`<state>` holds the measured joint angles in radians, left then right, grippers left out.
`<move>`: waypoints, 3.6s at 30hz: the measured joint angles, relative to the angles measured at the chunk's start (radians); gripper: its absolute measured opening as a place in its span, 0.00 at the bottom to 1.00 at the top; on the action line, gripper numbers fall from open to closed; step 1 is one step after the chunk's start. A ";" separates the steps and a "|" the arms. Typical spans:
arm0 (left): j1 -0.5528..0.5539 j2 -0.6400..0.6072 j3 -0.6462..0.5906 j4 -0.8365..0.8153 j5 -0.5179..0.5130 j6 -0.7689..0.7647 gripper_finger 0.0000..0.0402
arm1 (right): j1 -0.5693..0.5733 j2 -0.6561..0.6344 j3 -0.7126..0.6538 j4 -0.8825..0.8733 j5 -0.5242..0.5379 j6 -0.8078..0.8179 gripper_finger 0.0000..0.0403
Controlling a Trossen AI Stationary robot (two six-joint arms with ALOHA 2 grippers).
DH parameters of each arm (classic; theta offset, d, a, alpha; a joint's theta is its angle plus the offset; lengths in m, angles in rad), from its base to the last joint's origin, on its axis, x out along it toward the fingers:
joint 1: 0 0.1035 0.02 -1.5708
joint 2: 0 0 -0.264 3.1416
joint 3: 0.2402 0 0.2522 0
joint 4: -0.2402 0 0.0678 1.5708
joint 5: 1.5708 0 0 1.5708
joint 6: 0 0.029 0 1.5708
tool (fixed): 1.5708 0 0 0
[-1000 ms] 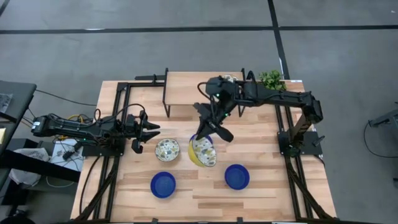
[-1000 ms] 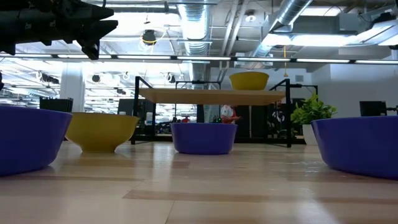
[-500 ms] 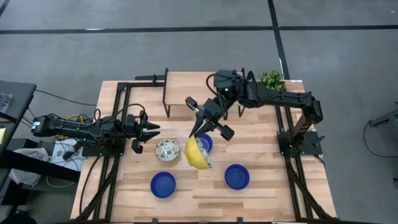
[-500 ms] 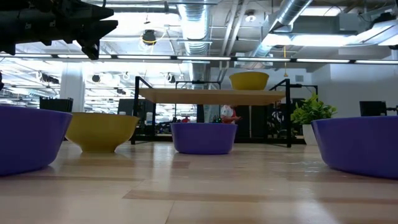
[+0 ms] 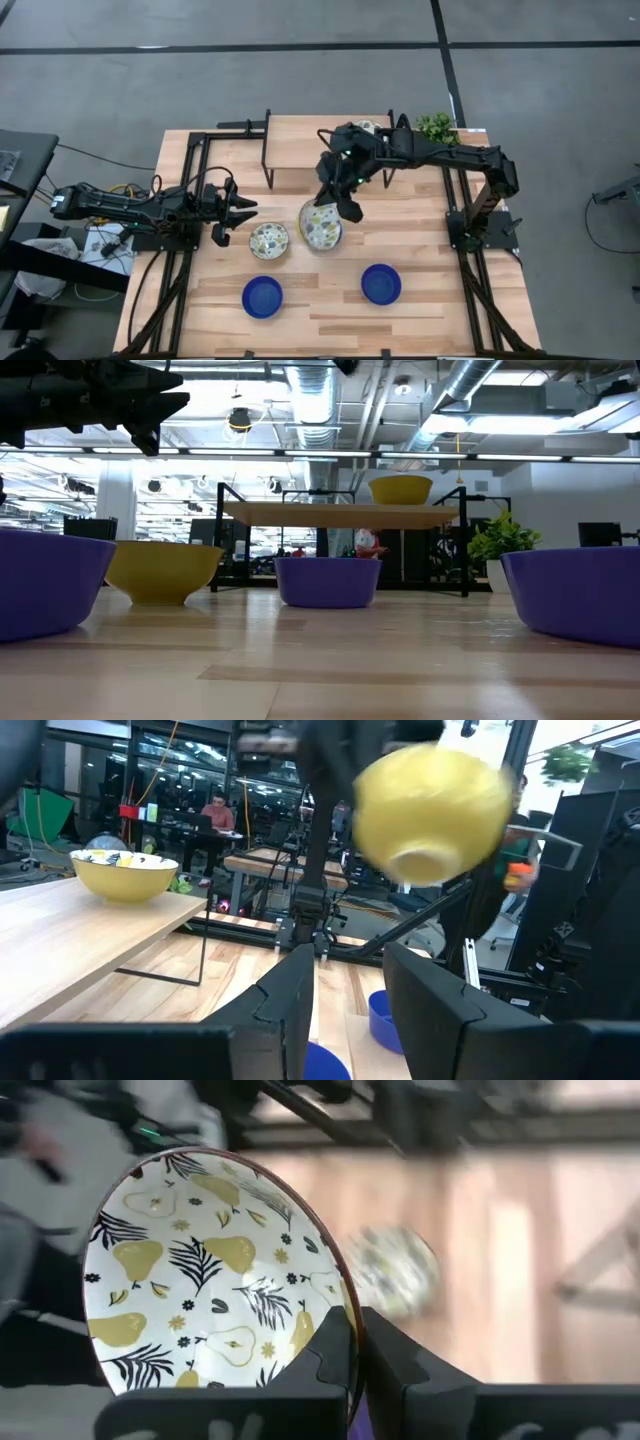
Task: Pick & Place Mini bowls
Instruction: Stack the bottom yellow patterned bowl on top of the other yellow patterned bowl on the shelf
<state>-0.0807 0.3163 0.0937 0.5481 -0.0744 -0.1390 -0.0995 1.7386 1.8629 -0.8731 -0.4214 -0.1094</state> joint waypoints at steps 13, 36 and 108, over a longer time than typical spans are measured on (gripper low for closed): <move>0.000 0.000 0.000 0.000 0.000 0.000 0.30 | -0.224 -0.002 0.001 -0.271 0.237 0.058 0.00; 0.000 0.001 0.000 0.000 0.000 0.000 0.30 | -0.782 0.001 0.310 -0.582 0.129 0.087 0.00; 0.000 0.001 0.000 0.003 0.000 0.004 0.30 | -0.711 0.214 0.309 -0.667 0.184 -0.041 0.03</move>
<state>-0.0807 0.3172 0.0937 0.5510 -0.0746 -0.1352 -0.8109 1.9525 2.1715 -1.5398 -0.2370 -0.1501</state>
